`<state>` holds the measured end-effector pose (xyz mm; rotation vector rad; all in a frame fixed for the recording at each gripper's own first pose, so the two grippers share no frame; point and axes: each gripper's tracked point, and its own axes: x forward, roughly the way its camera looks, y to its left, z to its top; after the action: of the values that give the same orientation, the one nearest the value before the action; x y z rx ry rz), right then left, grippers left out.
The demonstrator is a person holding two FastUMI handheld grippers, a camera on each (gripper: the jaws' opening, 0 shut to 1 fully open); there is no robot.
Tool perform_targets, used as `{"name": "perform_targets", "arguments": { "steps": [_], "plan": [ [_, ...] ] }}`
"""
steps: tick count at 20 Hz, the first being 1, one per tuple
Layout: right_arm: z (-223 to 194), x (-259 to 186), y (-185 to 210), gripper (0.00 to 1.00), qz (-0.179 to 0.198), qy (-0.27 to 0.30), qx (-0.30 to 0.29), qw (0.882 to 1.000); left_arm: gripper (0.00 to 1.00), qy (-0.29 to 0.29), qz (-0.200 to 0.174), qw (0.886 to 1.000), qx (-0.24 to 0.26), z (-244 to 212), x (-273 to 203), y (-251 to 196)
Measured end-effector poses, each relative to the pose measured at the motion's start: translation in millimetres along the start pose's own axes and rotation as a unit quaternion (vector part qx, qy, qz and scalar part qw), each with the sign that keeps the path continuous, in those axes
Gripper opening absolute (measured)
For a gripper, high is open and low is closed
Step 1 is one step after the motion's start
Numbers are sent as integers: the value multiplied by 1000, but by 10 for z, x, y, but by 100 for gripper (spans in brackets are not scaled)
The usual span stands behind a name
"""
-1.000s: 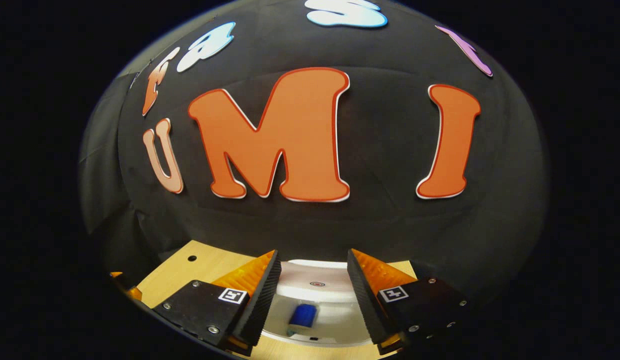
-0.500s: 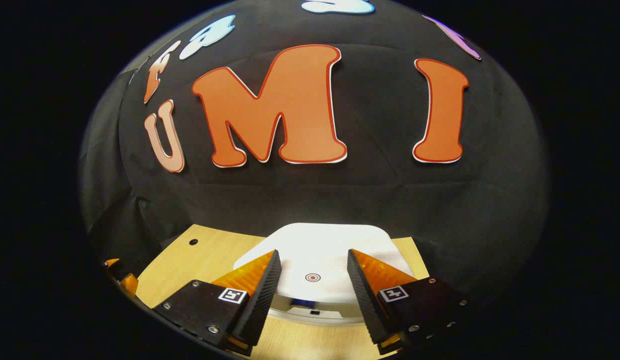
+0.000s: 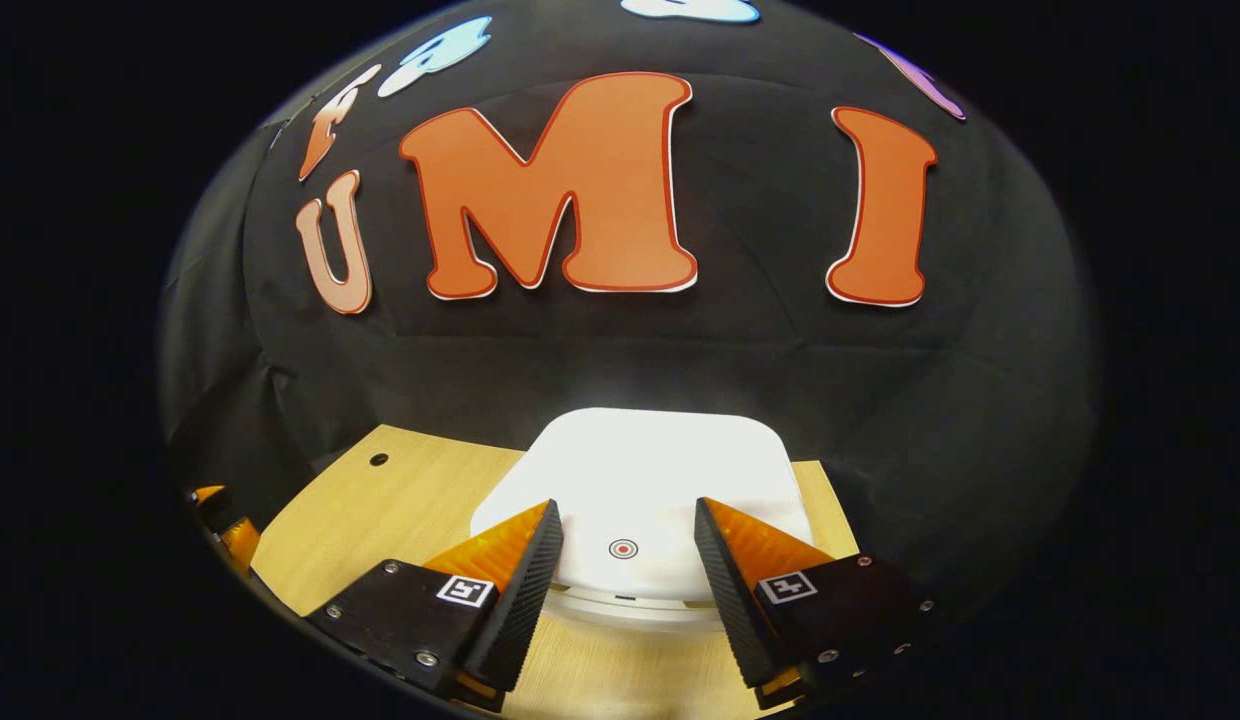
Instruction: Press the lid of the desktop garbage bin to open it, pick up the crumpled paper on the desktop and throw it into the bin, then pick up the pop can on the desktop and drop it into the bin, and finally close the garbage bin lid.
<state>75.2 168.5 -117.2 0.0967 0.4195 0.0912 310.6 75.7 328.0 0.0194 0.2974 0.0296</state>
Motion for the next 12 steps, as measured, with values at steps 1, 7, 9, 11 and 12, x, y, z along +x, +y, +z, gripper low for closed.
{"name": "perform_targets", "arguments": {
  "steps": [1, 7, 9, 11, 12],
  "plan": [
    [-32, 9, 0, 81, 0, 2, -3, 1000, 100, 0, -2, 1000, 1, 6, 3, -12],
    [-125, -45, 7, 81, -5, -7, -12, 1000, 100, 3, -9, 1000, -4, -9, 28, -87],
    [-141, -59, -1, 78, -8, -17, -6, 1000, 100, 6, -11, 1000, -5, -24, 40, -106],
    [-169, -77, -2, 73, -12, -22, -2, 1000, 100, 7, -13, 1000, -4, -31, 42, -126],
    [-184, -72, 3, 71, -15, -23, 0, 1000, 100, 7, -13, 1000, -2, -35, 41, -144]
  ]
}}
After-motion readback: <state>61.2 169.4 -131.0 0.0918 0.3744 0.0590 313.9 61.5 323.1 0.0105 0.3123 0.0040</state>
